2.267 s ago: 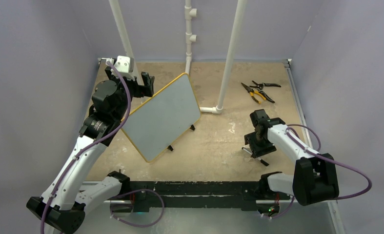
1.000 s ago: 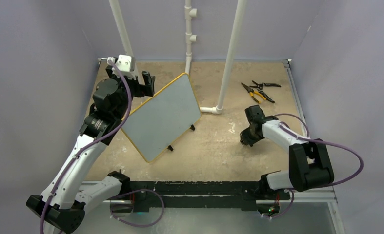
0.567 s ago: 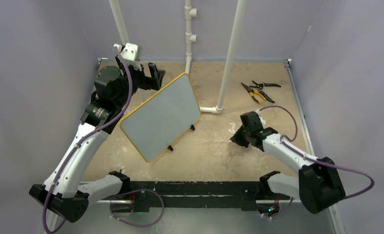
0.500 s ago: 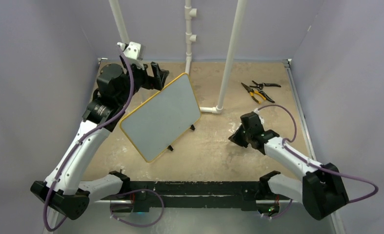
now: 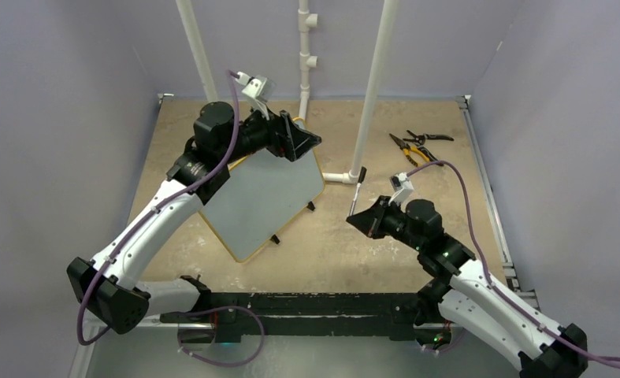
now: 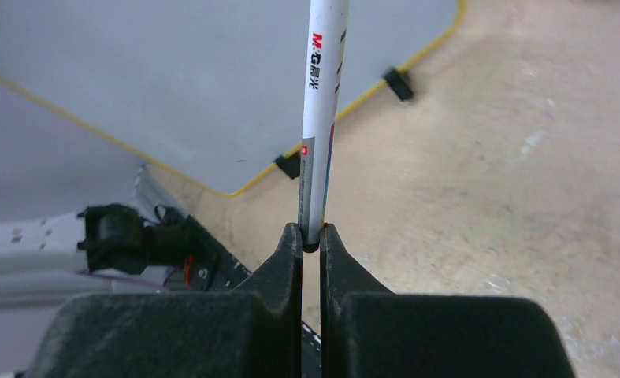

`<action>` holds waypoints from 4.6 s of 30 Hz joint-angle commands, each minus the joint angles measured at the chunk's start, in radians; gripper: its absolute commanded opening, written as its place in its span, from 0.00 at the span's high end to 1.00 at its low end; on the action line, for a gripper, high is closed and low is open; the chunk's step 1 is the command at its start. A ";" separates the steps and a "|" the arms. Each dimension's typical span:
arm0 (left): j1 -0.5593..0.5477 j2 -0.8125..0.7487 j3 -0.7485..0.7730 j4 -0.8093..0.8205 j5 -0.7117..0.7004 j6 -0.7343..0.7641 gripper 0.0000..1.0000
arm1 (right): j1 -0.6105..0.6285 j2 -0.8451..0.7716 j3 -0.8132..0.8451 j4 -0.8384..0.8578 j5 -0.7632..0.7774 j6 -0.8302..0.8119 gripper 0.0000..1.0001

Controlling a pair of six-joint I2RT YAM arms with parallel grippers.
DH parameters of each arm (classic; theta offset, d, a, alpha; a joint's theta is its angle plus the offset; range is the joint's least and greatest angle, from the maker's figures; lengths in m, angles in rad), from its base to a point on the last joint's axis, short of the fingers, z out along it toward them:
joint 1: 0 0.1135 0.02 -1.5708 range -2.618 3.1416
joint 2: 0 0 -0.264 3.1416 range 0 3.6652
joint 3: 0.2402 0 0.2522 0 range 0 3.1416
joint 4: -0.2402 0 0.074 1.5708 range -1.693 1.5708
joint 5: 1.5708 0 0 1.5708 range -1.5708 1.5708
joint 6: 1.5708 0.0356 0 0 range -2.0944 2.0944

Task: Write a sentence on the whiteboard
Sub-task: Pick up the whiteboard marker at the center of the board, then open the whiteboard marker.

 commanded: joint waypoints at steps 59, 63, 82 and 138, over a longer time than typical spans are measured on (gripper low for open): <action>-0.100 -0.142 -0.297 0.506 -0.104 -0.403 1.00 | 0.074 0.056 0.029 0.810 -0.189 -0.018 0.24; -0.100 -0.180 -0.366 0.623 -0.153 -0.479 1.00 | 0.073 0.130 0.015 1.008 -0.192 0.020 0.24; -0.100 -0.289 -0.584 0.942 -0.324 -0.608 1.00 | 0.088 0.448 0.048 1.539 -0.231 0.238 0.32; -0.100 -0.309 -0.671 1.044 -0.350 -0.587 1.00 | 0.114 0.661 0.110 1.770 -0.150 0.372 0.59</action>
